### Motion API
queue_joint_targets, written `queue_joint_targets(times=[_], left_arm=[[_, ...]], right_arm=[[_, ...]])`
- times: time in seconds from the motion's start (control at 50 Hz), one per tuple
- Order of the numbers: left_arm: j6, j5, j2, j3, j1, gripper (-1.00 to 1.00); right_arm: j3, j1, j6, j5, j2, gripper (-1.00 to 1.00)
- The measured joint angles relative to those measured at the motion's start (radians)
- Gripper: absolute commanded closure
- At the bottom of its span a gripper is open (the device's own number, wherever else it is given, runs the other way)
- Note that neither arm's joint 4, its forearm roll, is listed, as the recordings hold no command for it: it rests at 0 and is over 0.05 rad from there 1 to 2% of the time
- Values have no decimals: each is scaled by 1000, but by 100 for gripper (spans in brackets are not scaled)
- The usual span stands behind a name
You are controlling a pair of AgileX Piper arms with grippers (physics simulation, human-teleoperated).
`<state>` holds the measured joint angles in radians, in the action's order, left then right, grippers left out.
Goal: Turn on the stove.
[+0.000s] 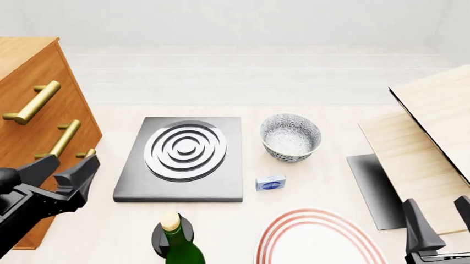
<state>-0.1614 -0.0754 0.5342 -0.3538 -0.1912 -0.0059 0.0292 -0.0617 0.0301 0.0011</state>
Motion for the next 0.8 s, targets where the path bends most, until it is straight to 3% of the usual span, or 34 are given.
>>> queue_joint_targets(times=[0.4,0.8], left_arm=[[-56,119,370,-51,-205,-100],[-53,185,617,-108,-273,-100]], right_arm=[[-1,-13,-10,7,-1,-100],[0,-14,-20,7,-1,-100]])
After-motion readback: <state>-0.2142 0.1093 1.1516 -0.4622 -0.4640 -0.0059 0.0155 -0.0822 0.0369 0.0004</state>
